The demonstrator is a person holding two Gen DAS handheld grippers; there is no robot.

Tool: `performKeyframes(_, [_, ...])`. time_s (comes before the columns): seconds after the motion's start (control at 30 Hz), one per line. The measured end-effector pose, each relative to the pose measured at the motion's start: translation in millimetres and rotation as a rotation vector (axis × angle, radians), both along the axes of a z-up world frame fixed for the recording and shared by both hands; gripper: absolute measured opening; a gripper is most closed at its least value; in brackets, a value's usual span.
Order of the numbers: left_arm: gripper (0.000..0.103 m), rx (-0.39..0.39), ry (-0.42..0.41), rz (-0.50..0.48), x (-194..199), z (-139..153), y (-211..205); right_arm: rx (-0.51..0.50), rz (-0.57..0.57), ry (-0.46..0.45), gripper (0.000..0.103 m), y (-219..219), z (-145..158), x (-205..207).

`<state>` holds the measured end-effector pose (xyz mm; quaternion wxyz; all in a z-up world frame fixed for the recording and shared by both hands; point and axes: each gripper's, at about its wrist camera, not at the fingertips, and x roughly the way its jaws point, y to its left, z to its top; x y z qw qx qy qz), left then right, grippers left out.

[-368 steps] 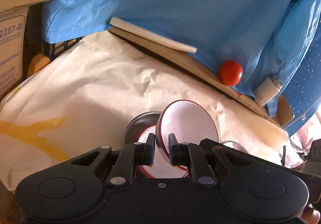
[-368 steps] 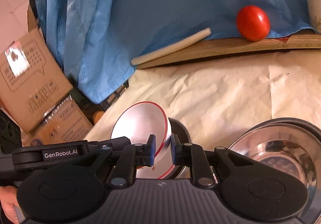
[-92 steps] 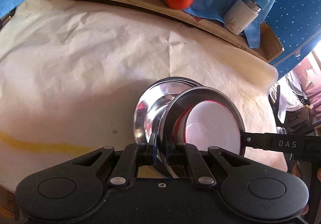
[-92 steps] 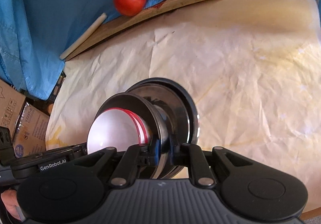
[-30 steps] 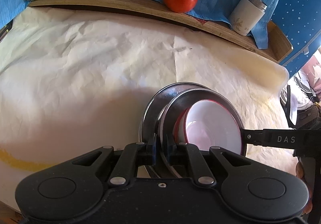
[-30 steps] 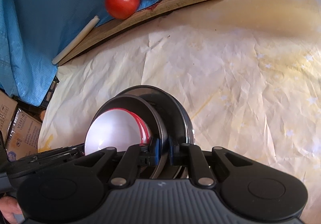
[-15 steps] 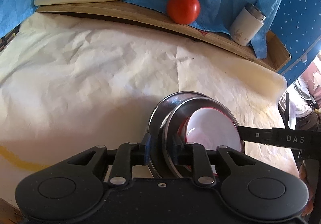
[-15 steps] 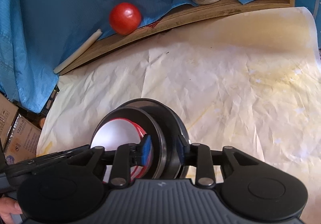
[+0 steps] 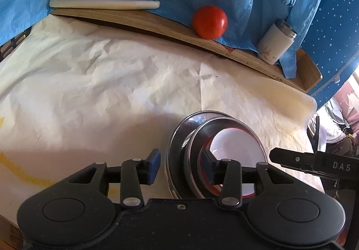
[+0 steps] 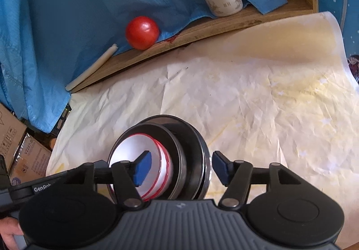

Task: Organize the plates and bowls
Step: 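Open both grippers to release the steel bowl, then raise both grippers away from the stacked dishes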

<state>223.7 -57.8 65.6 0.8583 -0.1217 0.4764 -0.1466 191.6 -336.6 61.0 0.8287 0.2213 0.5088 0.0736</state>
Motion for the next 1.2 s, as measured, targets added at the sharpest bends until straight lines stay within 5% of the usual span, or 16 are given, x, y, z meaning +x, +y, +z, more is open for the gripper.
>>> performKeyframes(0.2, [0.077,-0.024,-0.030,0.011,-10.3,5.9,4.0,-0.002,0.010,-0.030,0.083,6.3,6.7,-7.6])
performKeyframes(0.53, [0.096,-0.049,-0.087,0.029,-27.3,6.9,20.0,0.010,-0.003,-0.083,0.101,8.9,14.1,-25.3])
performKeyframes(0.87, [0.102,0.015,-0.311,0.031,-63.6,9.0,29.7,-0.049,0.006,-0.201,0.103,26.3,20.5,-56.3])
performKeyframes(1.2, [0.102,0.062,-0.542,0.075,-113.9,-3.4,33.3,-0.213,-0.007,-0.439,0.103,49.6,21.2,-104.5])
